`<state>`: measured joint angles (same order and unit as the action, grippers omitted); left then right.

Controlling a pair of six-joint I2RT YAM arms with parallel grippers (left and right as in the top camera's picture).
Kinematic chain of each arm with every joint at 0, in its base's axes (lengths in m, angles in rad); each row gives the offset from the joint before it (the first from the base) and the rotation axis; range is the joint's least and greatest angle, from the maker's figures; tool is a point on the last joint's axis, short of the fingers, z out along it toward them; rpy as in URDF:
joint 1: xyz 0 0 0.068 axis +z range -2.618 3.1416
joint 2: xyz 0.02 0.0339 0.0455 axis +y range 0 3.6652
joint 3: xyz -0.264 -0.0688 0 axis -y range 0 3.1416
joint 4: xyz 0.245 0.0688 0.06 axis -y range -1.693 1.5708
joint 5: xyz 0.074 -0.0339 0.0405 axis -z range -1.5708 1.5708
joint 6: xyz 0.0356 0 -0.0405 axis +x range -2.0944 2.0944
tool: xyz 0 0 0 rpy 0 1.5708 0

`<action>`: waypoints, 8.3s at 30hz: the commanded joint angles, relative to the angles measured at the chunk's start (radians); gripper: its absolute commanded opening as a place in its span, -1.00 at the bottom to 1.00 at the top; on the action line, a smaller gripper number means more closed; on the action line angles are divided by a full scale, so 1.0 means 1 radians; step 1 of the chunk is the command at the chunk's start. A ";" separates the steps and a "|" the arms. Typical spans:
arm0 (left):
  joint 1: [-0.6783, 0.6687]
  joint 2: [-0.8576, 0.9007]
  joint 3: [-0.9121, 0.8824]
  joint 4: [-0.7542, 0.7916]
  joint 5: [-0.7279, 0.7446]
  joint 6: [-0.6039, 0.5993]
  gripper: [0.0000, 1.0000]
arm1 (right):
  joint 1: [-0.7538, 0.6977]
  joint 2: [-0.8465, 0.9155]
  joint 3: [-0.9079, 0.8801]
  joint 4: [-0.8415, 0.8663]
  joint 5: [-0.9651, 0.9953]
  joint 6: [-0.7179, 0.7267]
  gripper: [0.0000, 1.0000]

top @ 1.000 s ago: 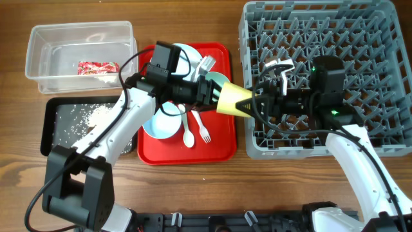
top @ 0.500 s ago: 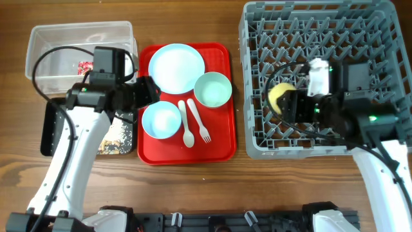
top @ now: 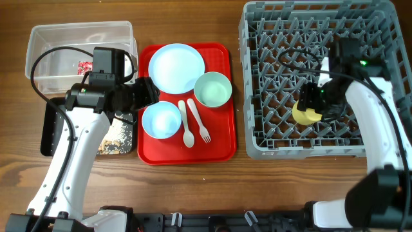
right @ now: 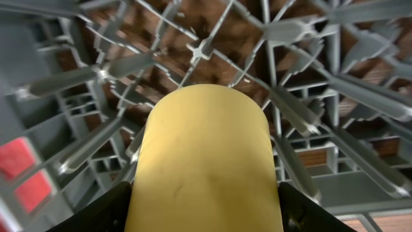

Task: Sort waste into correct bins and load items into the dishwasher rack
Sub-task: 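Grasp the mint green bowl on the red tray with the right gripper, then place the mint green bowl in the rack's upper left corner, then grasp the light blue bowl on the red tray with the right gripper, then place the light blue bowl in the rack beside the green bowl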

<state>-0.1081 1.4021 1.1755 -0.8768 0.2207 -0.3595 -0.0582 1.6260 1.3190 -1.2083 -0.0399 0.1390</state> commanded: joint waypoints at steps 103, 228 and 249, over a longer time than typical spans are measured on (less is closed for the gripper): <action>0.113 -0.018 -0.001 -0.175 -0.207 -0.180 0.47 | 0.444 0.463 0.149 1.266 1.013 -0.733 -0.91; 0.491 -0.110 -0.001 -0.328 -0.251 -0.202 1.00 | 0.161 0.193 0.194 1.086 1.120 -0.301 -0.91; 0.491 -0.110 -0.001 -0.329 -0.251 -0.203 1.00 | 0.251 0.449 0.191 0.694 0.713 0.002 -0.91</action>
<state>0.3763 1.3014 1.1755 -1.2053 -0.0349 -0.5564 0.1684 2.0533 1.5364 -0.4118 0.9134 0.0277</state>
